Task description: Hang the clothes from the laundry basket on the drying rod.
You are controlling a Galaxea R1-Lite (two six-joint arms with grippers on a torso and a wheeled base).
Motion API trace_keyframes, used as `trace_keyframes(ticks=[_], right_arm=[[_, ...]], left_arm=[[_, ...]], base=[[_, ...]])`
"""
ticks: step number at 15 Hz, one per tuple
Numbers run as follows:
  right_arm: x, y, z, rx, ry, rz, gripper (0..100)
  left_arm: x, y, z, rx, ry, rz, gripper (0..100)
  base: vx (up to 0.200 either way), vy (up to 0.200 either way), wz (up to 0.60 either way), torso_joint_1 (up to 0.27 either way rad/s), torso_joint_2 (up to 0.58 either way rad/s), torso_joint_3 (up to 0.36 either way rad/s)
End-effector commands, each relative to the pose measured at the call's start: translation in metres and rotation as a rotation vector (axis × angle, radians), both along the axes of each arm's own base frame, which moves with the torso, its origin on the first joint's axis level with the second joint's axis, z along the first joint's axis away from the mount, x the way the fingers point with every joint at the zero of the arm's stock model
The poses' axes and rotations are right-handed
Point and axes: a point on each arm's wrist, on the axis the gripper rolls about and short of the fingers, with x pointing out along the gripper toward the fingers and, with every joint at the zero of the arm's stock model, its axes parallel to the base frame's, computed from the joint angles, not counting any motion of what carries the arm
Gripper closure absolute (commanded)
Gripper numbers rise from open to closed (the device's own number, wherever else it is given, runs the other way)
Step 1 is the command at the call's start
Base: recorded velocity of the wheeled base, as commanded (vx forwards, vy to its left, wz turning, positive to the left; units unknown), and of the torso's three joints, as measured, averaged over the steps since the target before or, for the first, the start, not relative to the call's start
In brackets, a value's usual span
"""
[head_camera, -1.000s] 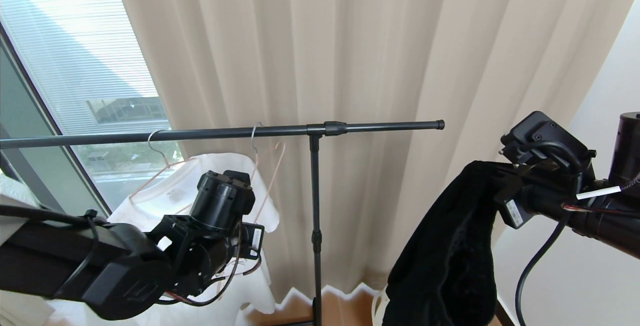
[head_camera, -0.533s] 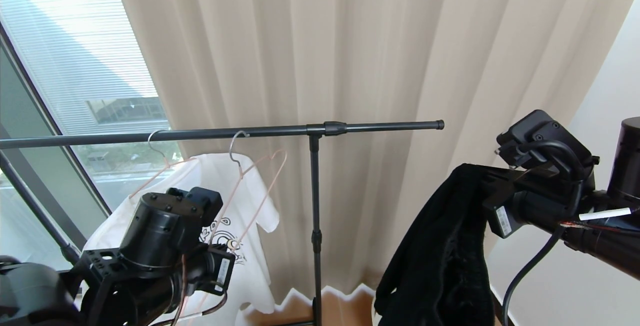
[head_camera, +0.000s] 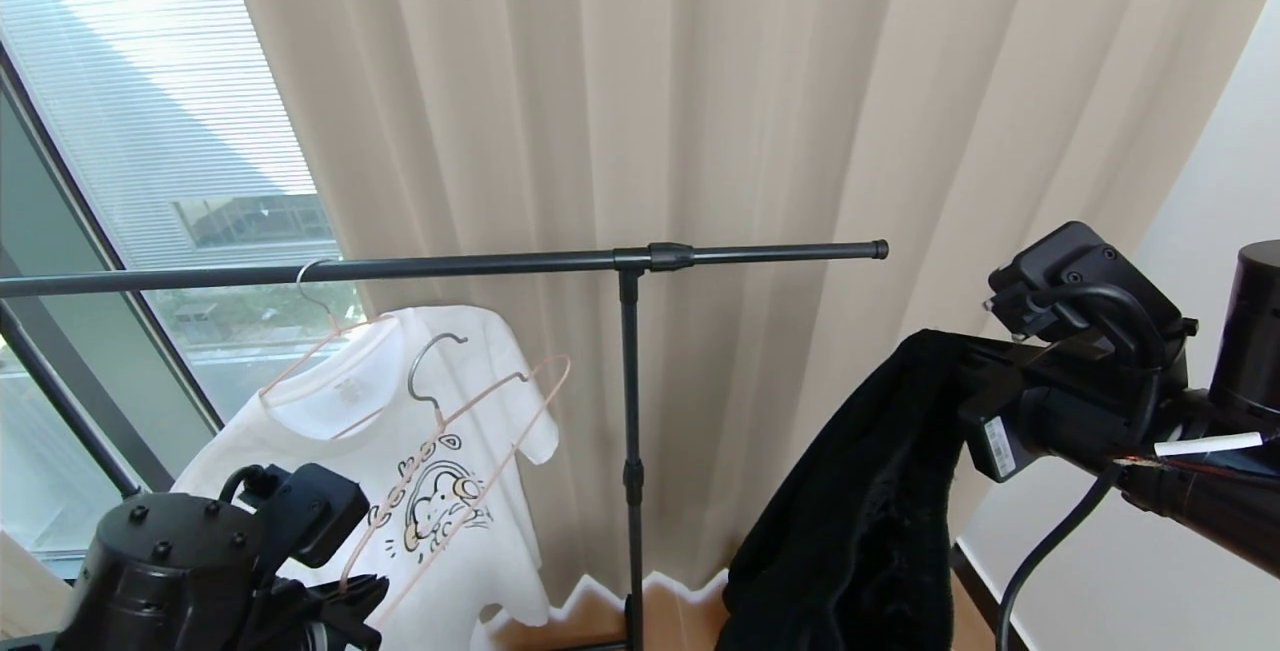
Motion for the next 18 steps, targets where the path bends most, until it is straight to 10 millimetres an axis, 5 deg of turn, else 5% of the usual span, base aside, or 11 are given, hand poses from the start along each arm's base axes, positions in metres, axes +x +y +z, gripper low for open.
trace_keyframes(ticks=[1, 18], right_arm=[[0.001, 0.002, -0.001, -0.003, 0.004, 0.004, 100], [0.013, 0.010, -0.009, -0.026, -0.016, -0.084, 100]], left_arm=[[-0.014, 0.009, 0.001, -0.005, -0.024, -0.008, 100], [-0.050, 0.017, -0.006, -0.038, -0.025, -0.293, 100]], base=[[0.000, 0.000, 0.00, 0.000, 0.00, 0.000], [0.000, 0.000, 0.00, 0.000, 0.00, 0.000]])
